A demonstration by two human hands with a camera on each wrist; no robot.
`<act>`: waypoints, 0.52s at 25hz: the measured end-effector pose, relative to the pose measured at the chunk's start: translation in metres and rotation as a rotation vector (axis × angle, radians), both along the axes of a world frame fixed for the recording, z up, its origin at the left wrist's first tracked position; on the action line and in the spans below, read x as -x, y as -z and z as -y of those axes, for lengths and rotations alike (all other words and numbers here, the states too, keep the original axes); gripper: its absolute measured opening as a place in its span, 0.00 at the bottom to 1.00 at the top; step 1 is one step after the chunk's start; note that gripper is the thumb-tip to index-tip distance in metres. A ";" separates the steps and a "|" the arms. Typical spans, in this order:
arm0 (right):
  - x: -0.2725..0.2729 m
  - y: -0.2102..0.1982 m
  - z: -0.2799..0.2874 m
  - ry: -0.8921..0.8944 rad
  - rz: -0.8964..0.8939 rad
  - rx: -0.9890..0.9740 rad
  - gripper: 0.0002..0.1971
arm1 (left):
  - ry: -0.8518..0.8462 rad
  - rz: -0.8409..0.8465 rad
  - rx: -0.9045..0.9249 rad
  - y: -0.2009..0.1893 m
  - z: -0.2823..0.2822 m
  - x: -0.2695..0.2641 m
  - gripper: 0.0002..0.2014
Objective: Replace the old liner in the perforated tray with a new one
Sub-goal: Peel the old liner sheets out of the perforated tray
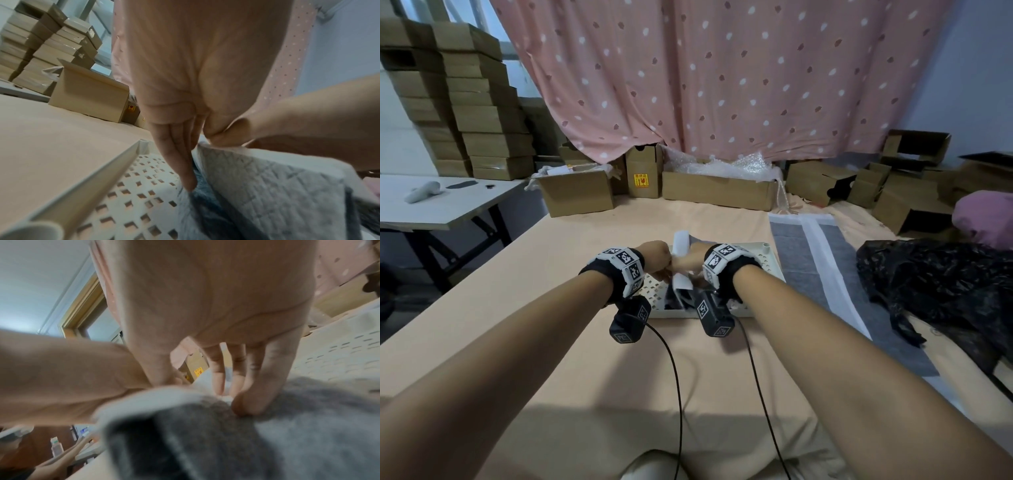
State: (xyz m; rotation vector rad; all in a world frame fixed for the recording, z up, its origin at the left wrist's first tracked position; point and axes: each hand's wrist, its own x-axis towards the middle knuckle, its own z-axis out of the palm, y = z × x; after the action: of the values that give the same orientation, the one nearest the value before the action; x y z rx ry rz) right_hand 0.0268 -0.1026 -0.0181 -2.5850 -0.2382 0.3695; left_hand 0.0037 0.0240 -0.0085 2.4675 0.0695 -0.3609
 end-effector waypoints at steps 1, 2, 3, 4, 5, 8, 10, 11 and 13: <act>0.000 -0.004 0.007 0.015 -0.029 -0.006 0.25 | -0.018 0.043 -0.008 -0.001 0.001 -0.003 0.18; 0.002 -0.008 0.014 0.057 -0.046 -0.037 0.32 | -0.027 0.058 -0.030 -0.002 0.002 -0.003 0.18; 0.001 -0.011 0.023 0.116 -0.049 -0.075 0.35 | -0.024 0.050 -0.066 -0.003 0.005 -0.002 0.17; -0.001 -0.012 0.035 0.160 -0.031 -0.095 0.34 | -0.007 0.042 -0.126 -0.003 0.008 0.000 0.15; -0.003 -0.012 0.047 0.176 -0.036 -0.072 0.30 | 0.009 0.031 -0.195 -0.002 0.011 0.000 0.11; 0.008 -0.006 0.063 0.140 -0.098 0.001 0.18 | 0.014 -0.004 -0.288 0.004 0.017 -0.009 0.10; 0.010 0.002 0.064 0.133 -0.126 -0.075 0.11 | 0.035 -0.024 -0.270 0.002 0.027 -0.003 0.12; 0.010 0.004 0.064 0.121 -0.109 -0.084 0.09 | 0.056 -0.023 -0.329 0.000 0.032 0.001 0.11; 0.005 0.009 0.064 0.092 -0.051 -0.047 0.13 | 0.107 -0.008 -0.498 -0.002 0.040 0.010 0.14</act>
State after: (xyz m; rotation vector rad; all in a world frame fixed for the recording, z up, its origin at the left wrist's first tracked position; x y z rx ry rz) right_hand 0.0218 -0.1668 -0.0268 -2.5267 -0.1078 0.3905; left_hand -0.0065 -0.0164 -0.0062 2.9698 0.0334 -0.4415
